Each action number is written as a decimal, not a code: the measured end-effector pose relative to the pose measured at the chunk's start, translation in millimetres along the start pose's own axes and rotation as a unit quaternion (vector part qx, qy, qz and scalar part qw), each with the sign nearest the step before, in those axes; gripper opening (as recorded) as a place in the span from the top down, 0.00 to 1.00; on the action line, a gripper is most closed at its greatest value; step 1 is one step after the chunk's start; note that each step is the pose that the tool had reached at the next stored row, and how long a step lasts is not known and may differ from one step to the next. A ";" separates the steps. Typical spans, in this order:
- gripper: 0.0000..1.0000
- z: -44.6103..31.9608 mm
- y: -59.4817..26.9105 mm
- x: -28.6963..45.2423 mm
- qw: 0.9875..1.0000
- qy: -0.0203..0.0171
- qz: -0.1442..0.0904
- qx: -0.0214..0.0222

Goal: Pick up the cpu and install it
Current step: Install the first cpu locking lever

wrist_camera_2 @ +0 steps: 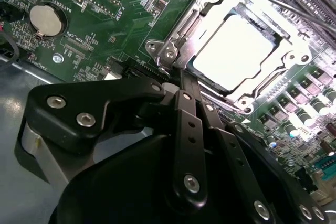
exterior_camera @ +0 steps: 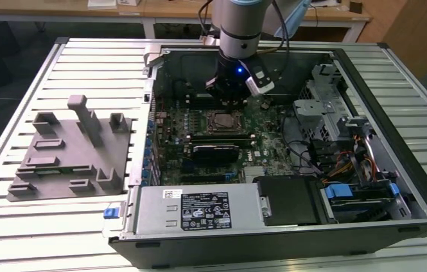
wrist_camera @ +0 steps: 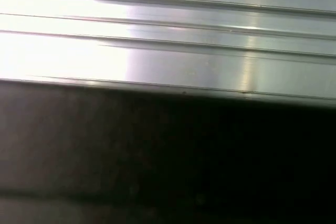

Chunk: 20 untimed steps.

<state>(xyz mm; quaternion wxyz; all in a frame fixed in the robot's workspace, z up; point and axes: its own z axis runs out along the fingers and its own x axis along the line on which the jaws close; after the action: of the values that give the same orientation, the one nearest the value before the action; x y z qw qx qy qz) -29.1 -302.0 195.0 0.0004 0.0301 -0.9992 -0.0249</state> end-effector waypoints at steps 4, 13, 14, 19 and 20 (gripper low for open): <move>0.89 -1.3 0.5 -0.2 1.000 -0.001 0.000 -0.004; 0.89 -11.7 0.5 -0.2 1.000 0.000 0.000 -0.004; 0.89 -11.8 0.2 -0.2 1.000 0.000 0.000 -0.004; 0.89 -11.8 -2.0 -0.1 1.000 0.000 0.000 -0.004; 0.89 -11.9 -2.6 0.0 1.000 0.000 0.000 -0.004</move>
<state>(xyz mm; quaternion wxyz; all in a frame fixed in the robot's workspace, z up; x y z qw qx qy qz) -28.9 -305.2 206.8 0.0001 0.0301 -0.9991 -0.0289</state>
